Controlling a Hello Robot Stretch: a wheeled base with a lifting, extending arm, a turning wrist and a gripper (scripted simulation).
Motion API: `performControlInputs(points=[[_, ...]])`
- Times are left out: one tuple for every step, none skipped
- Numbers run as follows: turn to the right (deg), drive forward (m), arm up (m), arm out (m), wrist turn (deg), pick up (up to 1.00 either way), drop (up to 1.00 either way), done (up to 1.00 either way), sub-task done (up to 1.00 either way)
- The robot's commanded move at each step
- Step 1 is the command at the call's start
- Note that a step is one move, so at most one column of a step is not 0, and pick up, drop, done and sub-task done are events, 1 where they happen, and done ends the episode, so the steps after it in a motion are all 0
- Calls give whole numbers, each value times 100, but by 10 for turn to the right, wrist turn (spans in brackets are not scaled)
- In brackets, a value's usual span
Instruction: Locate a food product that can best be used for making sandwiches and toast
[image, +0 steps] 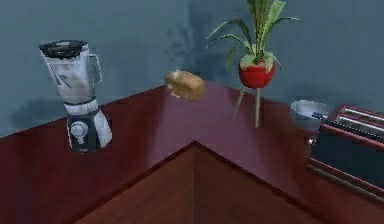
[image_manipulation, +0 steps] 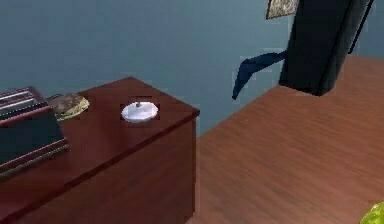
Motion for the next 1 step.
performControlInputs(points=[[0, 0, 0, 0, 0, 0, 0, 100, 0]])
